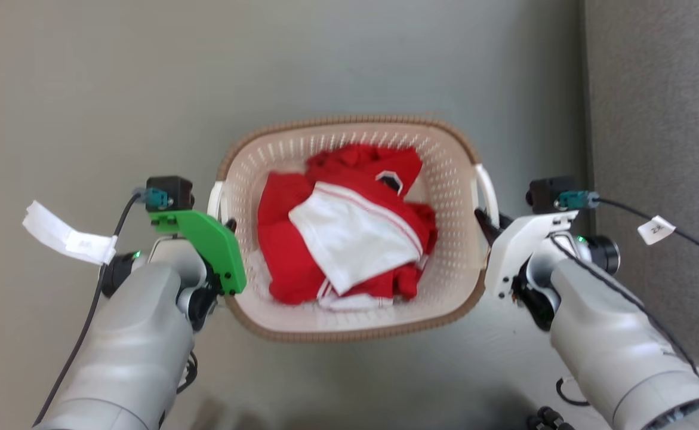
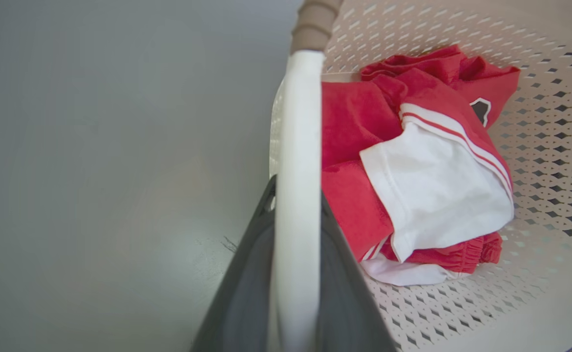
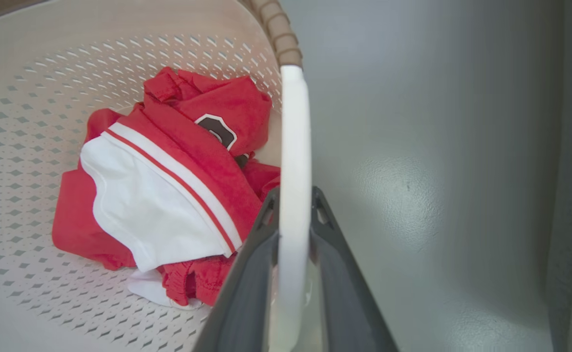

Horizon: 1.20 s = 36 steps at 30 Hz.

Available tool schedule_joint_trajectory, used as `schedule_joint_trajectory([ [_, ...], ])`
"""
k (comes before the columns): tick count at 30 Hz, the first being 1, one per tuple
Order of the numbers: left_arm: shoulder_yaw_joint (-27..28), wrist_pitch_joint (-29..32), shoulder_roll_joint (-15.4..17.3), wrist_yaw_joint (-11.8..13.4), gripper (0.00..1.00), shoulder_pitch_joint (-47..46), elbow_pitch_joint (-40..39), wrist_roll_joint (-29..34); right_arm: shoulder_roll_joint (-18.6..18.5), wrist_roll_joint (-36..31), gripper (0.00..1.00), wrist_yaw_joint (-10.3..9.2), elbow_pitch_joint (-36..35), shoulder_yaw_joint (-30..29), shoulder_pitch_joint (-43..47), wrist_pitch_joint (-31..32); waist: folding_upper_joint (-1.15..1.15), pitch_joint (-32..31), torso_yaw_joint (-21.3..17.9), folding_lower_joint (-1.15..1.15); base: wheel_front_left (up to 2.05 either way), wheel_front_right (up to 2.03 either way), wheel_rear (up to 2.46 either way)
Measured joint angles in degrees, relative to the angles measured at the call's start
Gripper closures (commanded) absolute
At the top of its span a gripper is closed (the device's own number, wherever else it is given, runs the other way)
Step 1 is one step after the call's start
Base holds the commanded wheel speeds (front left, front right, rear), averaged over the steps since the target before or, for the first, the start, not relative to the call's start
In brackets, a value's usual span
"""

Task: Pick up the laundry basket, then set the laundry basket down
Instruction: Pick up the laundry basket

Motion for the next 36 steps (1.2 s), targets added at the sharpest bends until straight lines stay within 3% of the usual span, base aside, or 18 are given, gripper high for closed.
schedule_joint_trajectory([
  [12,0.0,2.9,0.2,0.0,1.00,2.5,2.6,-2.3,-0.4,6.5,1.00,-0.03,-3.4,5.3,3.7,5.7,0.00,-6.8,-1.1,0.00,0.00,0.00,0.00],
  [36,-0.6,11.4,0.3,0.0,1.00,10.1,4.7,-8.3,-0.4,12.7,1.00,-0.16,-3.1,11.8,9.8,14.8,0.00,-22.7,-3.4,0.00,0.00,0.00,0.00],
])
